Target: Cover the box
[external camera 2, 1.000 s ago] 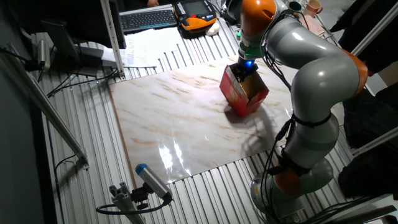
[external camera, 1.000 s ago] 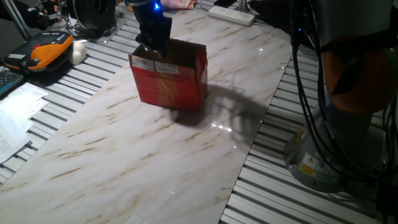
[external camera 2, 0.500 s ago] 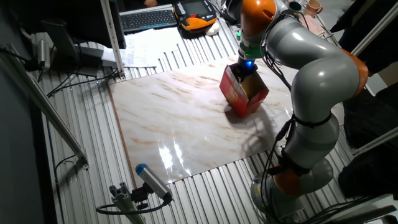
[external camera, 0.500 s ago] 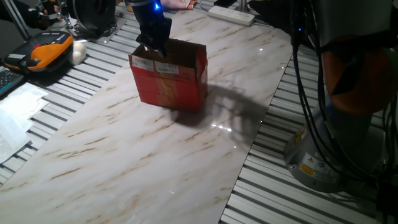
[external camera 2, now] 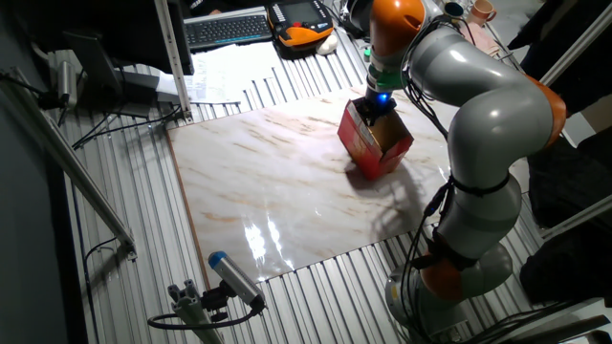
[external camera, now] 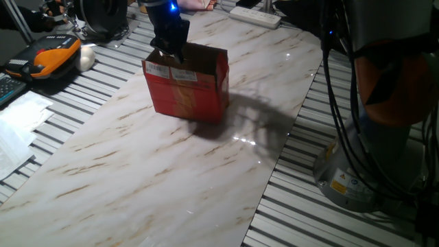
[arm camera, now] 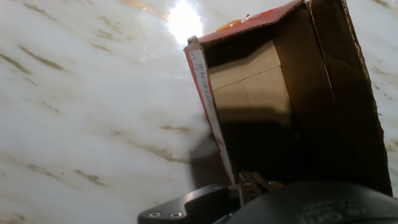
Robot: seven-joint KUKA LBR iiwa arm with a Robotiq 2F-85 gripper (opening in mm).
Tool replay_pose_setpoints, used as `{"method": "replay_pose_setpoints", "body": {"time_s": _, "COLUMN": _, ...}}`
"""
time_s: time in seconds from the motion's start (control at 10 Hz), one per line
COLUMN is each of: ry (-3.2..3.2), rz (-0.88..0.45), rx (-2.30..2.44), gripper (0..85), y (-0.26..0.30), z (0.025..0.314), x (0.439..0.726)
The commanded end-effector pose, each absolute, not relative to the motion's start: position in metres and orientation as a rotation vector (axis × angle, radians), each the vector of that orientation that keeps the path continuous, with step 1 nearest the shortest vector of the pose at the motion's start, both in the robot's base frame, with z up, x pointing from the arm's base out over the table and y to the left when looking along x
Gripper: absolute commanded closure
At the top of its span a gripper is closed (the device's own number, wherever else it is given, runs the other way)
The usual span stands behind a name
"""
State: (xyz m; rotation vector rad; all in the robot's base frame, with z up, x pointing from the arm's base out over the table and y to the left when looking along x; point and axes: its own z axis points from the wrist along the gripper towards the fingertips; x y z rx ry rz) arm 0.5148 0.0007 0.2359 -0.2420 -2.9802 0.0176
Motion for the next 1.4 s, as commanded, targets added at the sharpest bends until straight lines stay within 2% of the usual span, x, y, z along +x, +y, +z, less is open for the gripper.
{"method": "replay_pose_setpoints", "body": {"time_s": 0.0, "ry": -2.980, "rz": 0.018, "rx": -0.244, "gripper": 85.0, "y": 0.0007, "z": 0.2359, "x": 0.5149}}
{"method": "replay_pose_setpoints", "body": {"time_s": 0.3, "ry": -3.009, "rz": 0.004, "rx": -0.225, "gripper": 85.0, "y": 0.0007, "z": 0.2359, "x": 0.5149}}
{"method": "replay_pose_setpoints", "body": {"time_s": 0.5, "ry": -2.964, "rz": -0.221, "rx": -0.278, "gripper": 85.0, "y": 0.0007, "z": 0.2359, "x": 0.5149}}
{"method": "replay_pose_setpoints", "body": {"time_s": 0.6, "ry": -2.951, "rz": -0.247, "rx": -0.283, "gripper": 85.0, "y": 0.0007, "z": 0.2359, "x": 0.5149}}
{"method": "replay_pose_setpoints", "body": {"time_s": 1.3, "ry": -2.927, "rz": -0.221, "rx": -0.352, "gripper": 85.0, "y": 0.0007, "z": 0.2359, "x": 0.5149}}
